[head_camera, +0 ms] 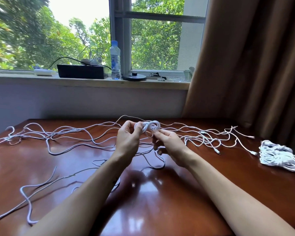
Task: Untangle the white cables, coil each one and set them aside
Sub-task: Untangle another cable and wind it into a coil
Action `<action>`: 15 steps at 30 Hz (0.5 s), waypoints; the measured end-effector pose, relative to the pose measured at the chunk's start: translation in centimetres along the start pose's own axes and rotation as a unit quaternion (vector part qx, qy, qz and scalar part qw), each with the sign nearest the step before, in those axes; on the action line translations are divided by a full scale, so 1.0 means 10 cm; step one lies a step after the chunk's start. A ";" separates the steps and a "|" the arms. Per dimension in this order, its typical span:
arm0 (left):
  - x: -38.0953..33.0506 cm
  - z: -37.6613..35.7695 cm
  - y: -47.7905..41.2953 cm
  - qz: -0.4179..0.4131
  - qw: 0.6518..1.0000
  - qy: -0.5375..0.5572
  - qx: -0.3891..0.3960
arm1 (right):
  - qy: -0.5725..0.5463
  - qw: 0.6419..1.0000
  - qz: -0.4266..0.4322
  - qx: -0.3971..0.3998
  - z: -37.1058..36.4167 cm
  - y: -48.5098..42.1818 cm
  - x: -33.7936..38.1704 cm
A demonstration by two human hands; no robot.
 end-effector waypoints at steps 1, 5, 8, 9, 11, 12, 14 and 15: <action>0.00 0.00 0.00 -0.004 1.000 -0.006 0.002 | 0.002 1.000 0.000 0.002 0.01 0.00 0.00; 0.02 -0.01 -0.01 -0.018 1.000 -0.016 0.008 | 0.015 1.000 0.004 0.014 0.00 -0.01 0.00; 0.04 -0.02 -0.01 -0.037 0.999 -0.025 0.021 | 0.031 0.999 0.000 0.025 -0.01 -0.01 -0.02; 0.06 -0.02 0.00 -0.042 0.998 -0.030 0.022 | 0.038 0.999 -0.002 0.027 -0.01 -0.01 -0.02; 0.06 -0.02 -0.01 -0.048 0.998 -0.039 0.017 | 0.036 0.999 -0.006 0.030 -0.01 -0.02 -0.02; 0.05 -0.02 -0.01 -0.051 0.998 -0.041 0.017 | 0.030 0.999 -0.010 0.032 -0.02 -0.02 -0.02; 0.04 -0.02 -0.01 -0.060 0.997 -0.044 0.023 | 0.015 0.999 -0.018 0.034 -0.02 -0.02 -0.02; 0.03 -0.02 -0.01 -0.065 0.996 -0.048 0.027 | 0.008 0.999 -0.022 0.034 -0.02 -0.02 -0.03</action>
Point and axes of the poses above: each hand's wrist, its own y-axis away from the middle knuckle, its own z-axis out of the back of the hand, x = y × z, the point moved 6 cm from there along -y, towards the middle knuckle, and after that the axes turned 7 degrees about -y, right-handed, at the moved point
